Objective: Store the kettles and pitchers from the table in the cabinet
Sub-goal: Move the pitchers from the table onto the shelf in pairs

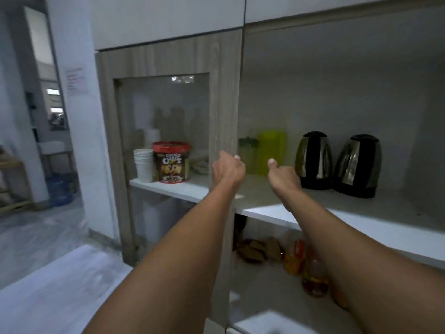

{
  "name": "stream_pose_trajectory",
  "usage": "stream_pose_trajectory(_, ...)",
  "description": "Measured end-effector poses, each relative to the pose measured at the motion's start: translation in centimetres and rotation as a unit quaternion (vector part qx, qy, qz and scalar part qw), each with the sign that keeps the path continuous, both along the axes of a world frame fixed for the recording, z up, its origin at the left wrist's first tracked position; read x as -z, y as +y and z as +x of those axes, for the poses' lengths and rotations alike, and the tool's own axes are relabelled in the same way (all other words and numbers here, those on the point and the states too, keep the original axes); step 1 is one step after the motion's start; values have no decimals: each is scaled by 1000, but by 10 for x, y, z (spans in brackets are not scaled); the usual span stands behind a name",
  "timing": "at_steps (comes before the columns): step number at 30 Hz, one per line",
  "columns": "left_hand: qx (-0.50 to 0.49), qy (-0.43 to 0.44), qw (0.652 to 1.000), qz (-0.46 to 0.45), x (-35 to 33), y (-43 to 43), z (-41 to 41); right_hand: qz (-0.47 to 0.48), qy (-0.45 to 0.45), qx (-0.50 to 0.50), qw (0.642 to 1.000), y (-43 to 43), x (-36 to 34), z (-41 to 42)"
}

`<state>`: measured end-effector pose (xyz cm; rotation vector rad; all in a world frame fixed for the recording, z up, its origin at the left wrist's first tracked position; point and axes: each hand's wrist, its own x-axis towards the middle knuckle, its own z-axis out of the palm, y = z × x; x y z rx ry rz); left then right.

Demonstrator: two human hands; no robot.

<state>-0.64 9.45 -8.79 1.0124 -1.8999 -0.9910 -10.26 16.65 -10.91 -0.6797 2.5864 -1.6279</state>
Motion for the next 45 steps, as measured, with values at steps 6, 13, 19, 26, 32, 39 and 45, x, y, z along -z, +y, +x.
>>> stream_pose_trajectory(6, -103, -38, 994, 25, 27, 8, 163, 44, -25, -121, 991, -19, 33, 139)
stream_pose_trajectory(13, -253, -51, 964, 59, 45, -20, 387, 72, -15, -293, 953, -76, 47, 343)
stream_pose_trajectory(19, -383, -65, 918, 78, 63, -54, 599, 75, -26, -425, 902, -143, 70, 548)
stream_pose_trajectory(26, -491, -86, 854, 149, 115, -85, 790, 132, -46, -524, 840, -190, 139, 737)
stream_pose_trajectory(32, -519, -84, 816, 241, 191, -126, 867, 209, -72, -542, 811, -242, 197, 811)
stream_pose_trajectory(39, -515, -2, 782, 351, 271, -190, 887, 297, -255, -527, 755, -308, 254, 851)
stream_pose_trajectory(45, -522, 66, 740, 418, 315, -231, 883, 373, -346, -535, 675, -343, 291, 864)
